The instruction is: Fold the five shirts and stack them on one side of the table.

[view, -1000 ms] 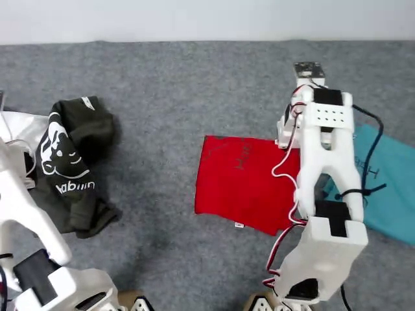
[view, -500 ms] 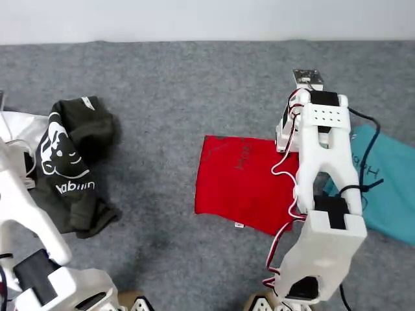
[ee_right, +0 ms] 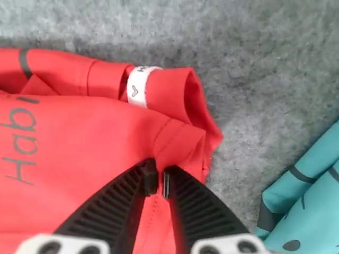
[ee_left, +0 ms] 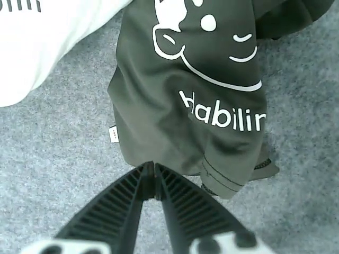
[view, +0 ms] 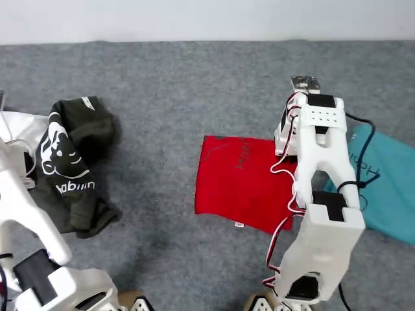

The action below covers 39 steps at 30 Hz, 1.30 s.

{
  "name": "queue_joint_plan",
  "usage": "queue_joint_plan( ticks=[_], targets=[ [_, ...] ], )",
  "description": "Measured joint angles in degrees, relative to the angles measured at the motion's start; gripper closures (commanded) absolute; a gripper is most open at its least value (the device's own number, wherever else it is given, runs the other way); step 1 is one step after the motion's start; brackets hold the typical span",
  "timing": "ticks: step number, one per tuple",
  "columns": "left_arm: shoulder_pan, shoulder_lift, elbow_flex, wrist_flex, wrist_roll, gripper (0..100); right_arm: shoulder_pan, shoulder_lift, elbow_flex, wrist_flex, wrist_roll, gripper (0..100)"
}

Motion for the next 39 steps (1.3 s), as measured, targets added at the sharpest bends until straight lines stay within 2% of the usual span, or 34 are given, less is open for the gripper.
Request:
queue_joint_plan(
  ticks=[8, 12, 23, 26, 29, 31, 35, 39],
  targets=[
    [0.0, 0.0, 0.0, 0.0, 0.0, 100, -0.18, 0.0, -7.74, 0.26, 0.18, 98.8],
    [0.0, 0.0, 0.0, 0.0, 0.0, 100, -0.18, 0.53, -11.25, 0.0, 2.64, 98.8],
    [0.0, 0.0, 0.0, 0.0, 0.0, 100, -0.26, 5.45, -11.96, -6.59, 6.68, 98.3],
    [0.0, 0.0, 0.0, 0.0, 0.0, 100, -0.26, 5.89, -11.96, -6.24, 6.77, 91.6],
    [0.0, 0.0, 0.0, 0.0, 0.0, 100, -0.79, 5.98, -14.51, -2.2, 6.77, 80.1],
    [0.0, 0.0, 0.0, 0.0, 0.0, 100, -1.58, 5.98, -16.79, 1.58, 6.77, 77.3],
    [0.0, 0.0, 0.0, 0.0, 0.0, 100, -2.46, 5.36, -22.15, 10.02, 6.77, 79.4],
    [0.0, 0.0, 0.0, 0.0, 0.0, 100, -6.33, 3.69, -25.23, 19.16, 6.77, 95.0]
  ],
)
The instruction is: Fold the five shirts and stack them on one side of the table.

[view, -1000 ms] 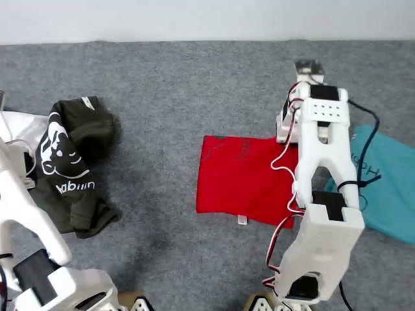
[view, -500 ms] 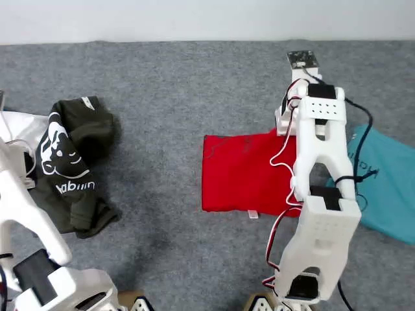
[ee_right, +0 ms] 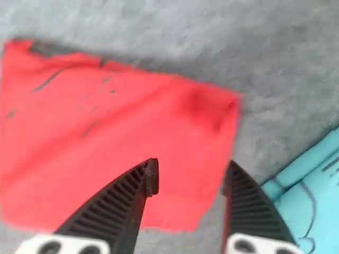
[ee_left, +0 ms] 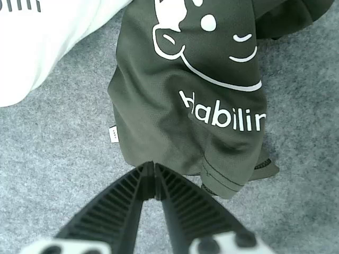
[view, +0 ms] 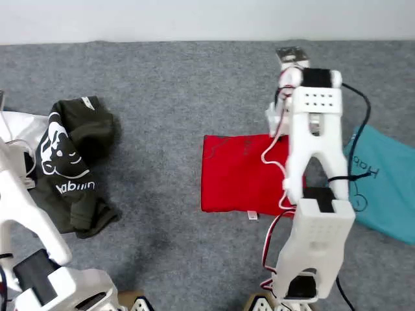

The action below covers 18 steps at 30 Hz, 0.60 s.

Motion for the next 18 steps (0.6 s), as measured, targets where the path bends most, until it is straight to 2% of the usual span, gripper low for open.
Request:
queue_joint_plan(
  ticks=[1, 8, 13, 18],
  targets=[
    [0.0, 0.0, 0.0, 0.0, 0.0, 100, -1.14, -0.09, 0.0, 1.05, 0.0, 99.1],
    [0.0, 0.0, 0.0, 0.0, 0.0, 100, -2.37, -0.09, 8.44, 1.14, 0.0, 98.8],
    [0.0, 0.0, 0.0, 0.18, 0.0, 100, 2.37, -0.09, 15.03, 1.14, 0.09, 98.8],
    [0.0, 0.0, 0.0, 0.18, 0.0, 100, 8.7, -0.09, 20.04, 1.14, 3.43, 98.9]
  ],
)
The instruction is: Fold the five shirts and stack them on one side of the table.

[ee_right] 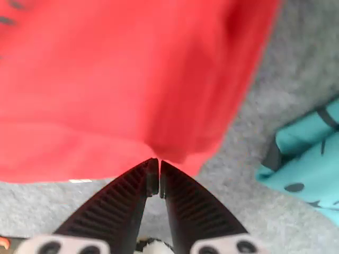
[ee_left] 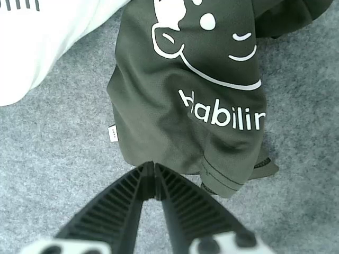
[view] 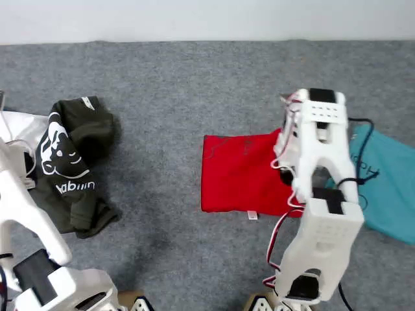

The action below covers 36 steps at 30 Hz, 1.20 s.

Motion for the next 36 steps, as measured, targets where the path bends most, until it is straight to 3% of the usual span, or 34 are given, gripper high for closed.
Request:
queue_joint_plan(
  ticks=[9, 17, 28, 36],
  targets=[
    [0.0, 0.0, 0.0, 0.44, 0.0, 100, 2.46, -2.11, 1.67, 0.0, 1.67, 98.9],
    [0.0, 0.0, 0.0, 0.53, 0.0, 100, -3.87, -6.59, 5.01, -0.09, 1.76, 98.9],
    [0.0, 0.0, 0.0, 0.53, 0.0, 100, 2.99, -1.49, 10.81, -2.9, 2.02, 98.9],
    [0.0, 0.0, 0.0, 0.53, 0.0, 100, -1.76, -12.48, 10.81, -1.32, 2.02, 98.9]
  ],
)
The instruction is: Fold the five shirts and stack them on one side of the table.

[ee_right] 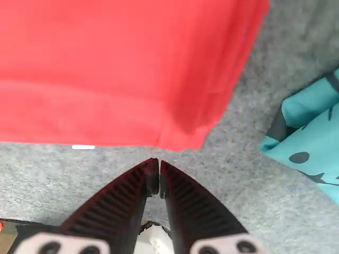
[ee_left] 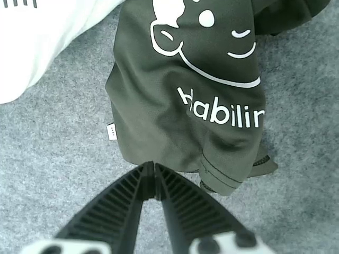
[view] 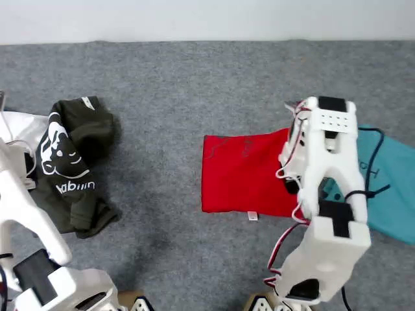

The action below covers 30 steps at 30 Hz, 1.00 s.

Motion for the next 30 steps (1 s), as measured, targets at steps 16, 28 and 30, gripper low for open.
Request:
queue_joint_plan(
  ticks=[16, 28, 30],
  targets=[
    [0.0, 0.0, 0.0, 0.09, 0.0, 100, 2.2, 10.2, 3.96, -5.27, 0.09, 98.9],
    [0.0, 0.0, 0.0, 0.26, 0.0, 100, -0.44, 0.0, 1.58, -1.32, 0.09, 87.2],
    [0.0, 0.0, 0.0, 0.26, 0.0, 100, -1.23, 0.0, 1.41, -2.11, -0.7, 79.0]
  ],
)
